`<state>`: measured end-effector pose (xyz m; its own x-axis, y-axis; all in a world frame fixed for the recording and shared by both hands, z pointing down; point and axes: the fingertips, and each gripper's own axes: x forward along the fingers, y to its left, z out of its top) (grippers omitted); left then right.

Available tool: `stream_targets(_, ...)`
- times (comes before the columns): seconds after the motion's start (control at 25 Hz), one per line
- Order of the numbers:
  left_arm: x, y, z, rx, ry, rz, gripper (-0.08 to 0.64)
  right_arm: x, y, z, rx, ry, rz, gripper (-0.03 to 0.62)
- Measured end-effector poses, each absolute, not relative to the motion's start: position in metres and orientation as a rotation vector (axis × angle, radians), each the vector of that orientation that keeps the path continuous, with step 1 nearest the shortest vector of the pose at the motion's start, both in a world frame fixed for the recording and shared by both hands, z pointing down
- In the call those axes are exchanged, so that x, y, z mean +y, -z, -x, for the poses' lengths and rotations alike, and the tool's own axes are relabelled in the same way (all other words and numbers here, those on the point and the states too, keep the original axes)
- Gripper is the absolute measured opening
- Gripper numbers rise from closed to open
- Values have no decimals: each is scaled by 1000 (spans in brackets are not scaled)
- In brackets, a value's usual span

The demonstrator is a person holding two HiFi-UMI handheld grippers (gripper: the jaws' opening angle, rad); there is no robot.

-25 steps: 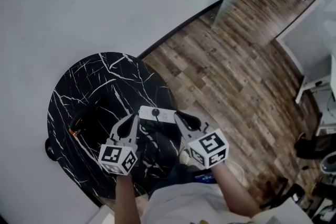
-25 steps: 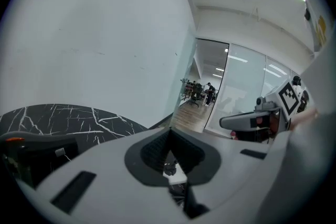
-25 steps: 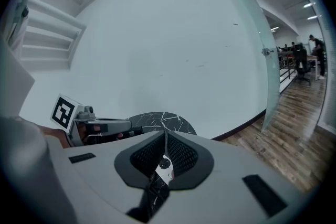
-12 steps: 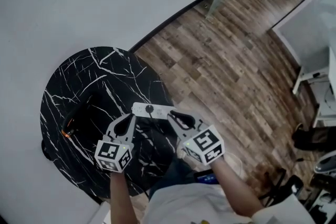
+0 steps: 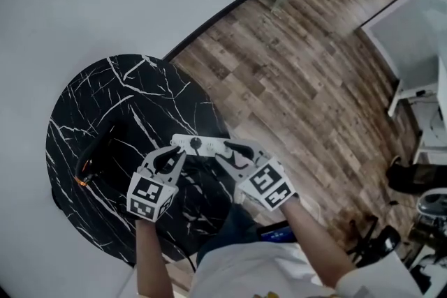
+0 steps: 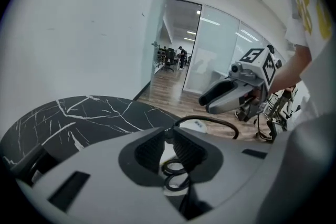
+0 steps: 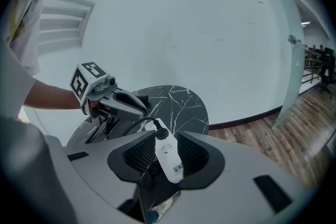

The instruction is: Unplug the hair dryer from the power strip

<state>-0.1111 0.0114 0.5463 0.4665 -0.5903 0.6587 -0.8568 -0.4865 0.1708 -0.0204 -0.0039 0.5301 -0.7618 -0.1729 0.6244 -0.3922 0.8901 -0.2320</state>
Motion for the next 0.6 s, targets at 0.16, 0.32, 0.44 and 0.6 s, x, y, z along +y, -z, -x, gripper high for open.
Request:
stream_targets(0.16, 8, -555, 106, -1126, -777, -2277, 78, -1, -550, 32, -2413, -408, -336, 146)
stream_targets(0.32, 2, -561, 107, -1095, -792, -2296, 95, 1, -565, 37, -2376, -377, -298, 172)
stream_targets(0.44, 0, -564, 104, -1026, -863, -2331, 95, 0, -575, 36, -2341, -314, -272, 186)
stream_targets(0.6, -1, -571, 100, -933, -969, -2366, 100, 1, -586, 37, -2292, -214, -218, 189)
